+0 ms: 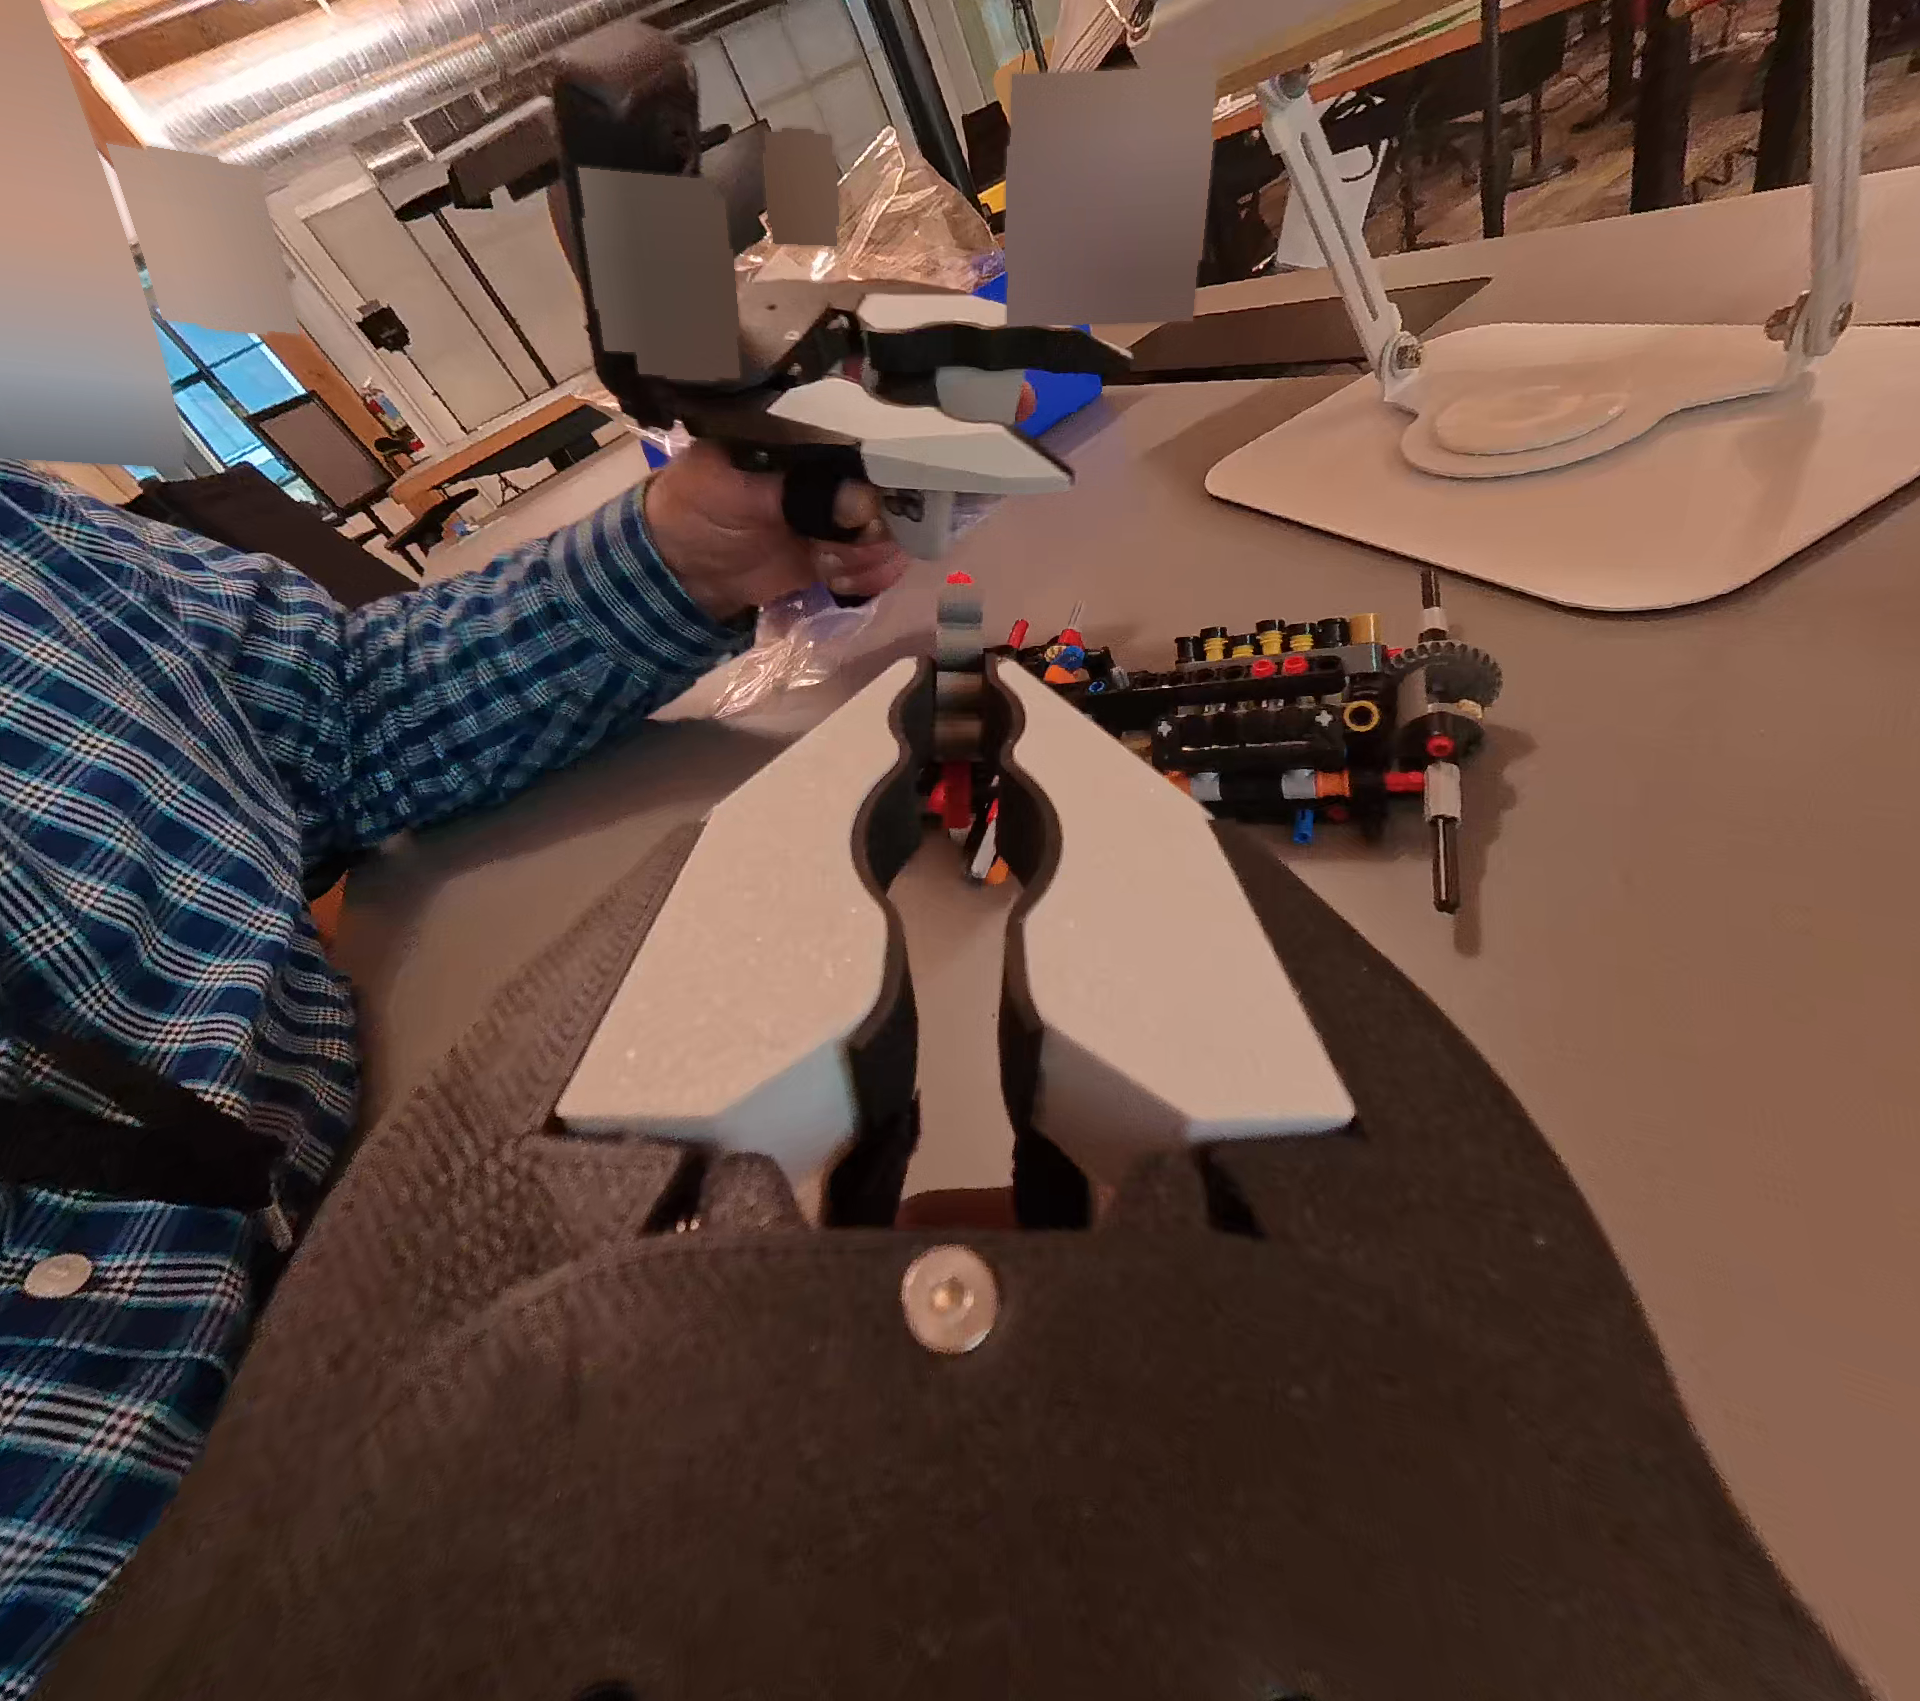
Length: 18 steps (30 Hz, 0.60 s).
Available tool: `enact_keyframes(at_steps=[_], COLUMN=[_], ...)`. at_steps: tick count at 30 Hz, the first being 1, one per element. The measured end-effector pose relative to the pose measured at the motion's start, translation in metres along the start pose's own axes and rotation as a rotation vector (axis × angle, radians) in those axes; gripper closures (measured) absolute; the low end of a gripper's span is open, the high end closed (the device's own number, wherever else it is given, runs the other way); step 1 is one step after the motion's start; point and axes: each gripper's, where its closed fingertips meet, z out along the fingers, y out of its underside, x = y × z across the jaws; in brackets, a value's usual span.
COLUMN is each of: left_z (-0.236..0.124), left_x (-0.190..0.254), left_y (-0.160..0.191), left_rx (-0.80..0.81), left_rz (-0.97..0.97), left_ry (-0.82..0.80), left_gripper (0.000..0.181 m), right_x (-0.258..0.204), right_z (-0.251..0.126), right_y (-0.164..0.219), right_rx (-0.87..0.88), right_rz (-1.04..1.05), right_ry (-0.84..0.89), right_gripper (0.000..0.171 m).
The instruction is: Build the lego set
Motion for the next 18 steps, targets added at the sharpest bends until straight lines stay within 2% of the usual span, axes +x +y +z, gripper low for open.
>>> enact_keyframes(at_steps=[7, 10, 18], left_z=[0.007, 0.013, 0.017], left_x=[-0.016, -0.016, -0.017], left_y=[0.009, 0.021, 0.025], left_rx=[0.054, 0.018, -0.017], left_rz=[-0.014, -0.029, -0.030], left_ry=[-0.086, -0.083, -0.087], left_gripper=[0.125, 0.125, 0.126], right_x=[0.000, 0.000, -0.001], right_z=[-0.002, -0.003, -0.005], right_y=[-0.002, -0.003, -0.005], right_rx=[0.013, 0.024, 0.040], right_rz=[0.021, 0.026, 0.028], right_ry=[-0.018, -0.027, -0.037], right_gripper=[0.167, 0.167, 0.167])
